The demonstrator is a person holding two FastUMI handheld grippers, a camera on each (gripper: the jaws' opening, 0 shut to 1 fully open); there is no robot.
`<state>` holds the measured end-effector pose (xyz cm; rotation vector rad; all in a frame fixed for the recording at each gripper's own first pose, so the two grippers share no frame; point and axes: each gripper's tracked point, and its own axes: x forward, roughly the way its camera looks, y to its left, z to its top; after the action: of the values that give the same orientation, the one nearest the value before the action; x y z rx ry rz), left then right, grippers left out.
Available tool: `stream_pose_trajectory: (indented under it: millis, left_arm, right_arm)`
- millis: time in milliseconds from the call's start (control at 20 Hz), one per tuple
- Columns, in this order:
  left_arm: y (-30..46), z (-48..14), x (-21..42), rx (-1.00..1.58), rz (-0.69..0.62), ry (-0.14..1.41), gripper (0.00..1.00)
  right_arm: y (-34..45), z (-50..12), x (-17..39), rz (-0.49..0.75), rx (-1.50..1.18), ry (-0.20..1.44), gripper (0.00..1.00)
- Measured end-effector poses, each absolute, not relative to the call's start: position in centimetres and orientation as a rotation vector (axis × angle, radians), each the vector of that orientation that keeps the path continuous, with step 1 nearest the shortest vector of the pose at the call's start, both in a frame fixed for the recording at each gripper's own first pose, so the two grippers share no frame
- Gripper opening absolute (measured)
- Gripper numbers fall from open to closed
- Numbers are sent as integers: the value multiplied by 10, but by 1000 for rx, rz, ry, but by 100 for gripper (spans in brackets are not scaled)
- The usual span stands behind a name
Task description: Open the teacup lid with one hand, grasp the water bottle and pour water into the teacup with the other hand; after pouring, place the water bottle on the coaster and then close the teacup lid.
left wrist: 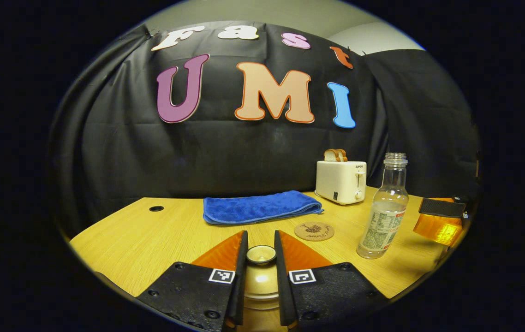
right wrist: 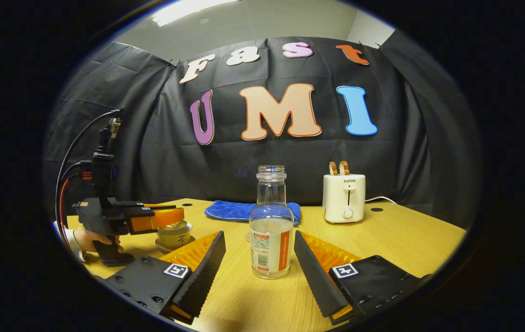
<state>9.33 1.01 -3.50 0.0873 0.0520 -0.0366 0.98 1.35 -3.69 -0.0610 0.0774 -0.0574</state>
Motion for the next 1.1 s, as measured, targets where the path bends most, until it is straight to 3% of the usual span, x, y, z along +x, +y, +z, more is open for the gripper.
stream_pose_trajectory:
  millis: [600, 1100]
  left_arm:
    - [34, -26, 53, 90, 57, 8, 28]
    - [48, -23, 34, 93, 73, 9, 28]
  right_arm:
    - [12, -38, 16, -49, -60, 84, 96]
    - [1, -49, 57, -74, -56, 136, 96]
